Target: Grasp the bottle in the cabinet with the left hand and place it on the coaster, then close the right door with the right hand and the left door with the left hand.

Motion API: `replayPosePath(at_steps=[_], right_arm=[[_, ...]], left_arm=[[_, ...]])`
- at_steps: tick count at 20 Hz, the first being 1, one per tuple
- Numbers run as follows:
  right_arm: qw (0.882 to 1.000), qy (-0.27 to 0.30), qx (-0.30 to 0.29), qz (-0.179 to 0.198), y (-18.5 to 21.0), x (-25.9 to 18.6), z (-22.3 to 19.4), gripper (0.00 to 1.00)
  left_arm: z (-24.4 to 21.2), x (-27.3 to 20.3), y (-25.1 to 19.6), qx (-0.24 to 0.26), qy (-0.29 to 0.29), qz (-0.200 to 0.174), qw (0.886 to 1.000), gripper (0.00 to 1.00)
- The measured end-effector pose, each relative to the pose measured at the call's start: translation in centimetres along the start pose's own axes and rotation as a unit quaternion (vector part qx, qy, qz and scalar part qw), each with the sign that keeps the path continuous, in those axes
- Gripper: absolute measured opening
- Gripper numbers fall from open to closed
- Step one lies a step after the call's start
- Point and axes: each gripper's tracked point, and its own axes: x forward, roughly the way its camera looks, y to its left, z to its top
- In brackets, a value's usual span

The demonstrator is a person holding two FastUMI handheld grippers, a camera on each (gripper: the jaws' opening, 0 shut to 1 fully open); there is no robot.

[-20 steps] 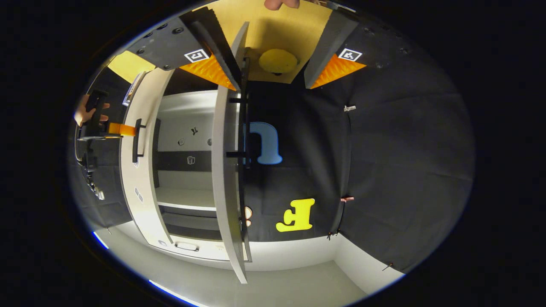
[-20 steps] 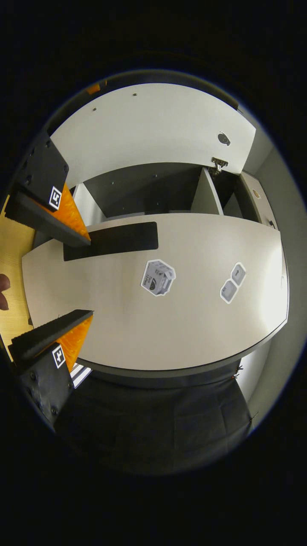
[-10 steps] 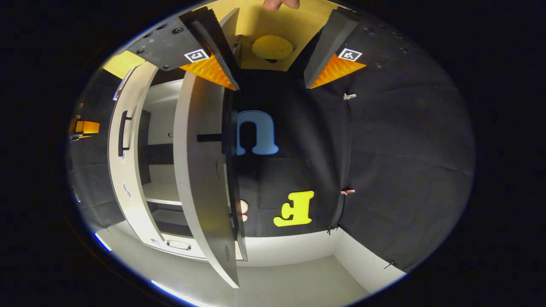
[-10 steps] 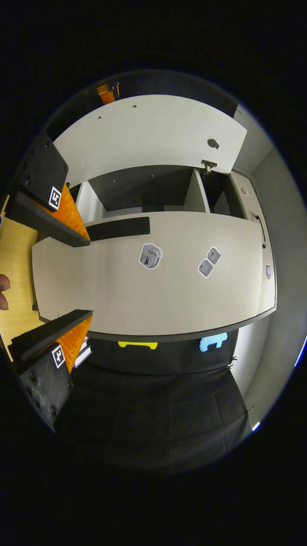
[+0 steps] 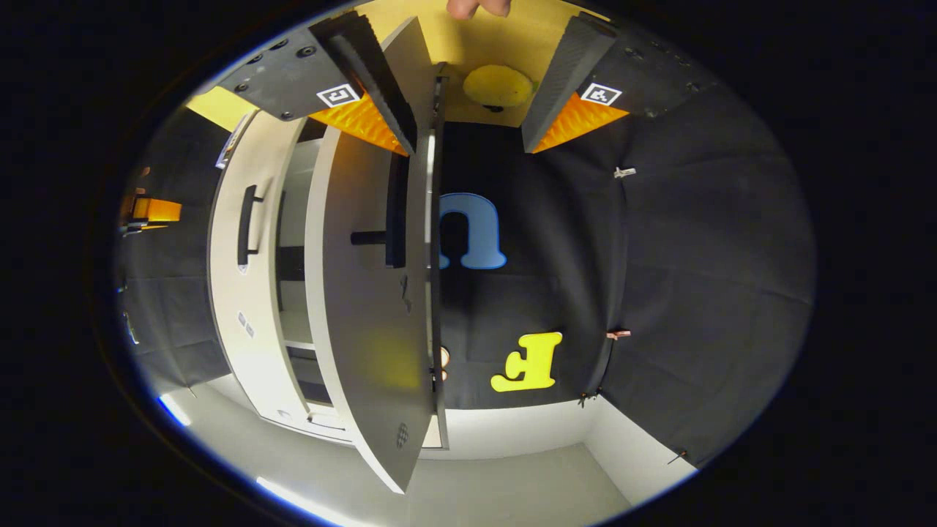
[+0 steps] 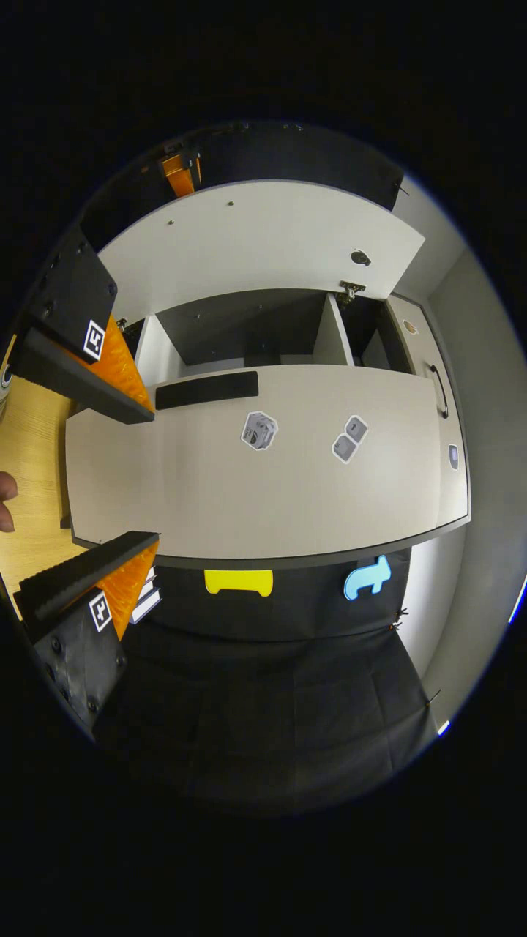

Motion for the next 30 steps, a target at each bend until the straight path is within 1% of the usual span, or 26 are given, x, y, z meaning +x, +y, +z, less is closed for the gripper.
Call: replayPosePath(at_steps=[4,6,8,10,11,13,15,16,18,19,23,27,30], right_arm=[[1.000,0.006,-0.007,0.008,-0.5,-0.3,-0.4,0.98],[1.000,0.006,-0.009,0.007,-1.0,-0.6,-0.3,0.98],[1.000,0.003,-0.005,0.011,-1.3,-0.8,0.0,0.98],[1.000,0.000,-0.003,0.016,-1.5,-0.8,0.2,0.98],[1.000,0.000,-0.004,0.016,-1.6,-0.8,0.3,0.98],[1.000,-0.002,-0.006,0.018,-1.8,-0.8,0.6,0.98],[1.000,-0.002,-0.004,0.019,-1.9,-0.7,0.6,0.98],[1.000,-0.002,-0.002,0.020,-1.9,-0.6,0.6,0.98],[1.000,-0.001,0.002,0.023,-1.9,-0.5,0.7,0.98],[1.000,-0.002,0.002,0.023,-1.9,-0.3,0.8,0.98],[1.000,-0.003,-0.001,0.023,-2.1,0.2,0.9,0.98],[1.000,0.004,-0.004,0.017,-2.5,0.9,0.6,0.98],[1.000,0.002,-0.005,0.022,-2.5,1.3,0.7,0.98]], left_arm=[[-0.1,0.7,-4.1,-0.005,0.001,-0.036,0.999,0.93],[-0.1,1.5,-6.6,-0.007,-0.001,-0.052,0.999,0.96],[-0.4,2.2,-8.8,-0.017,-0.002,-0.065,0.998,0.92],[-0.3,3.1,-11.1,-0.024,-0.007,-0.080,0.997,0.92],[-0.2,3.7,-11.8,-0.024,-0.009,-0.081,0.996,0.94],[-0.2,4.9,-13.4,-0.026,-0.009,-0.086,0.996,0.95],[-0.4,6.1,-15.0,-0.033,-0.006,-0.094,0.995,0.95],[-0.1,6.3,-15.3,-0.030,-0.012,-0.089,0.995,0.95],[0.0,7.4,-16.4,-0.022,-0.014,-0.092,0.995,0.92],[0.0,7.7,-16.9,-0.020,-0.014,-0.092,0.995,0.95],[-0.2,9.7,-18.4,-0.011,-0.014,-0.097,0.995,0.95],[-0.4,11.0,-19.3,-0.023,-0.011,-0.102,0.994,0.95],[-0.5,11.3,-19.6,-0.017,-0.011,-0.103,0.994,0.95]])
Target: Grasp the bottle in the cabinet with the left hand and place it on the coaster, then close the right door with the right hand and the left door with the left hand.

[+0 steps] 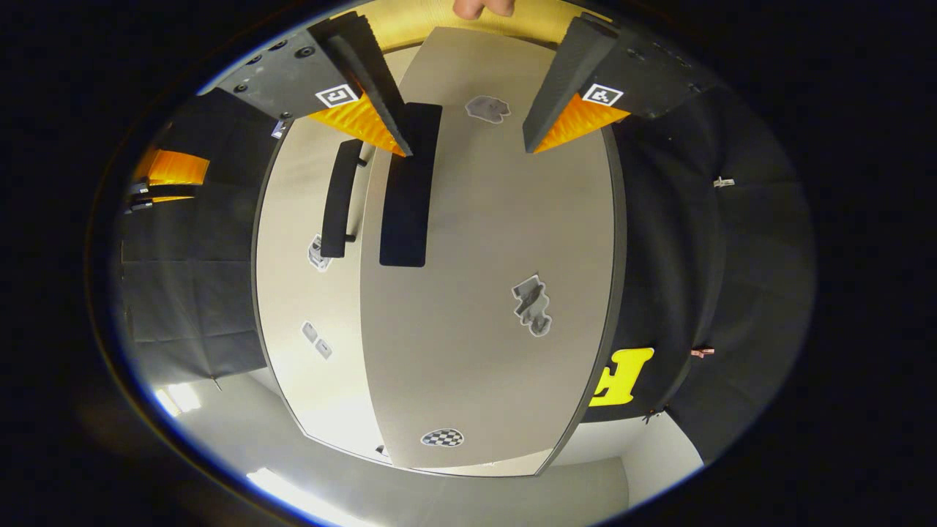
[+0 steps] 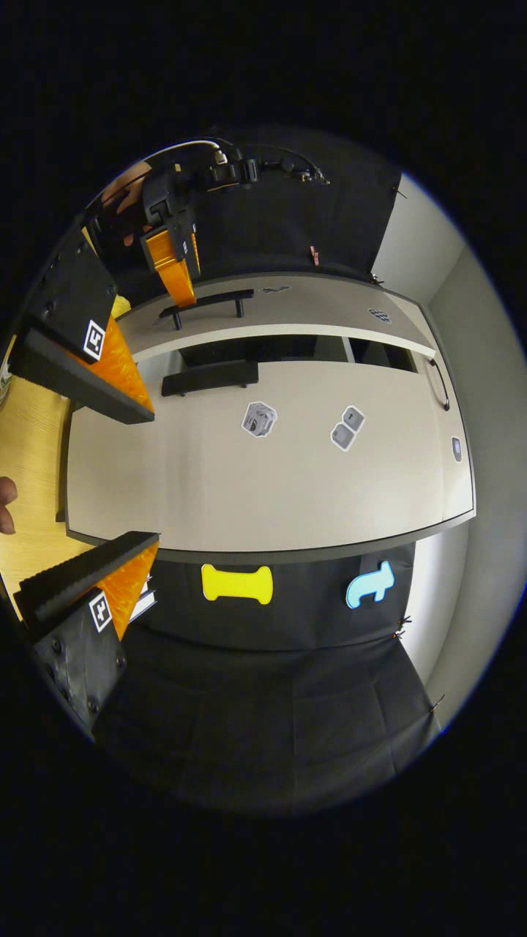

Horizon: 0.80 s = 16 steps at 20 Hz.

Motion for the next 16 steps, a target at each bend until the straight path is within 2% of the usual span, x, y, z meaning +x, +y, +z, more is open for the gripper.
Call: replayPosePath(at_steps=[8,16], right_arm=[[1.000,-0.001,-0.001,0.005,0.3,0.0,0.0,0.98],[1.000,-0.011,-0.005,0.008,2.7,-2.6,0.9,0.98]], left_arm=[[-0.5,-0.1,0.1,0.018,0.014,0.008,1.000,0.95],[0.8,-6.2,1.7,0.029,0.008,0.012,0.999,0.95]])
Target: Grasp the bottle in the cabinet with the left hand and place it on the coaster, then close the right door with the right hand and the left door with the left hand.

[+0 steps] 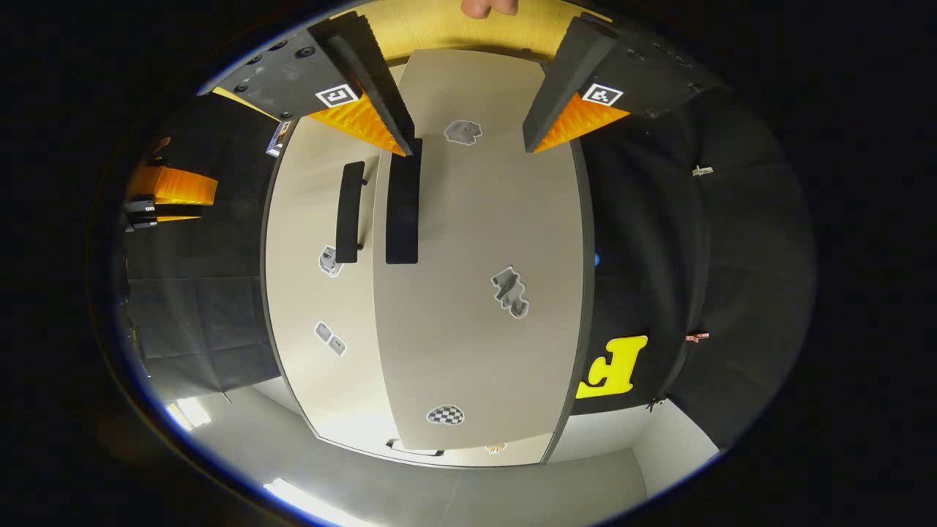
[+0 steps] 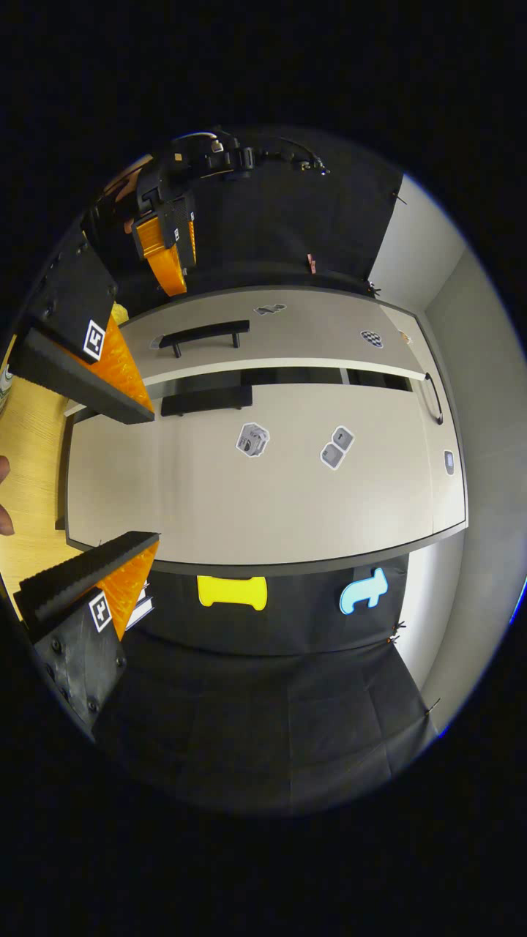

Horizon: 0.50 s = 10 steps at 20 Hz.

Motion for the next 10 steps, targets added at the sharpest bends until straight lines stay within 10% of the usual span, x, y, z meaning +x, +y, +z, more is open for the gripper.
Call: replayPosePath(at_steps=[10], right_arm=[[0.999,-0.027,-0.003,-0.029,1.6,-4.8,1.6,0.98]], left_arm=[[2.4,-7.8,2.1,0.023,-0.018,0.019,0.999,0.95]])
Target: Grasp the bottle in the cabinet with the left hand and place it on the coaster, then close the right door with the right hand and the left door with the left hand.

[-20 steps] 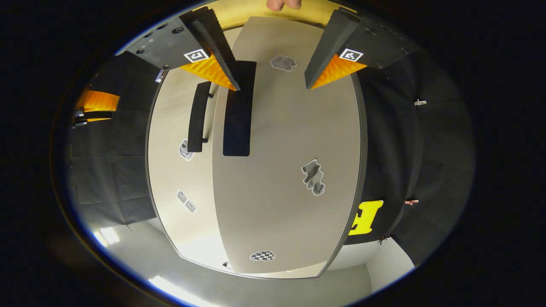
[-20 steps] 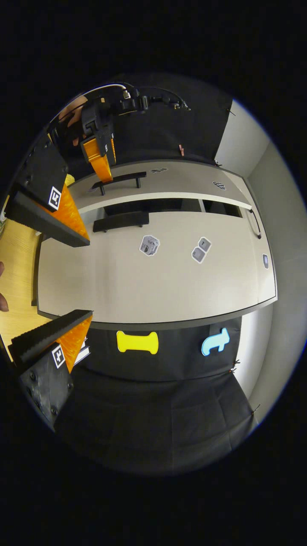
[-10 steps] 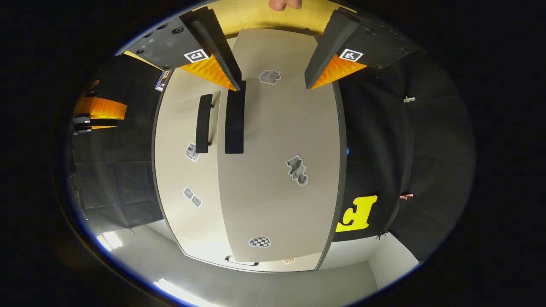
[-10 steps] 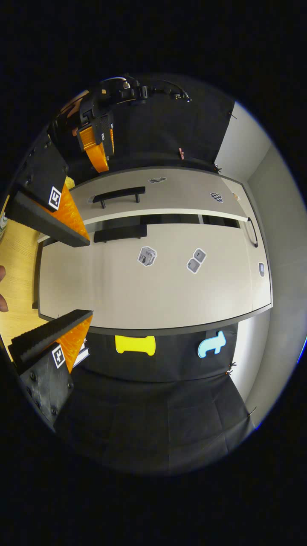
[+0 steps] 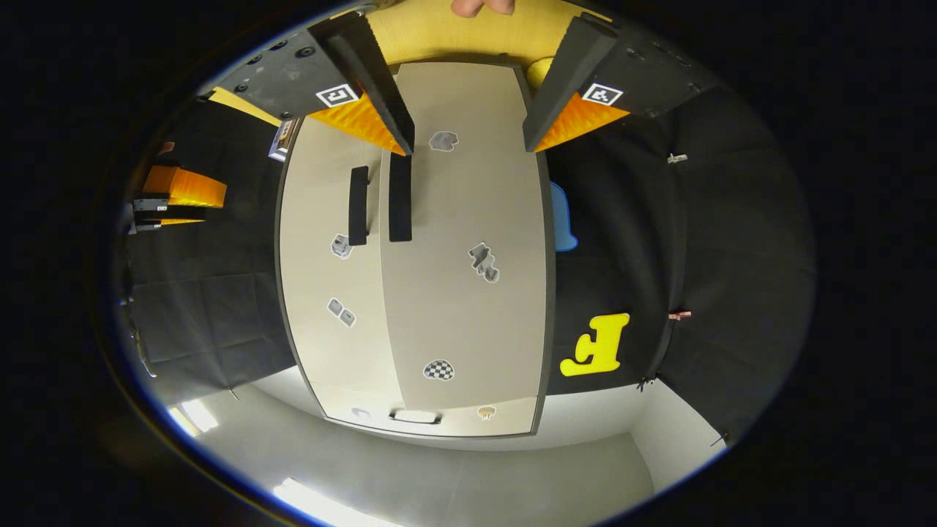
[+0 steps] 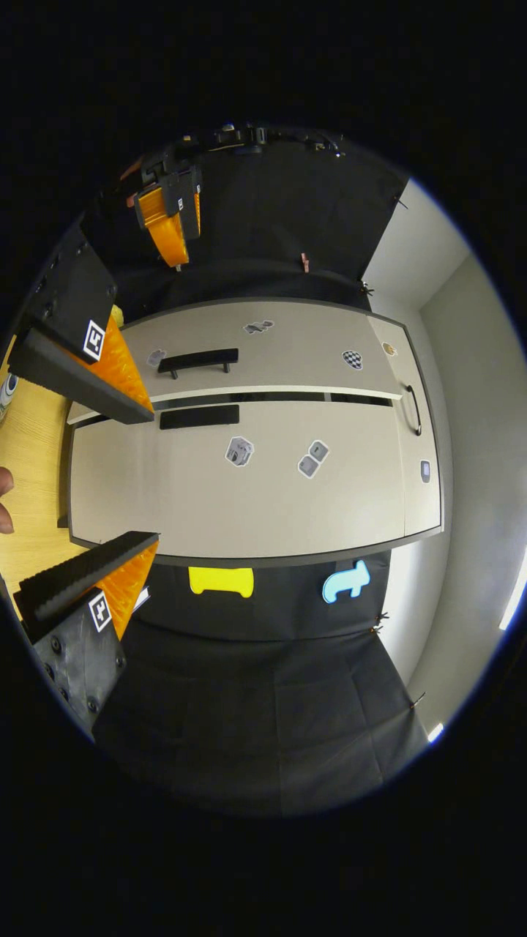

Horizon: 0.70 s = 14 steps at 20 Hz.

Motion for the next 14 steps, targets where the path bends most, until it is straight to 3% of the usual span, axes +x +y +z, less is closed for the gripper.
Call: replayPosePath(at_steps=[14], right_arm=[[1.000,-0.020,-0.001,-0.002,1.2,-3.4,1.4,0.98]], left_arm=[[1.1,-6.1,1.3,-0.002,-0.005,0.018,1.000,0.95]])
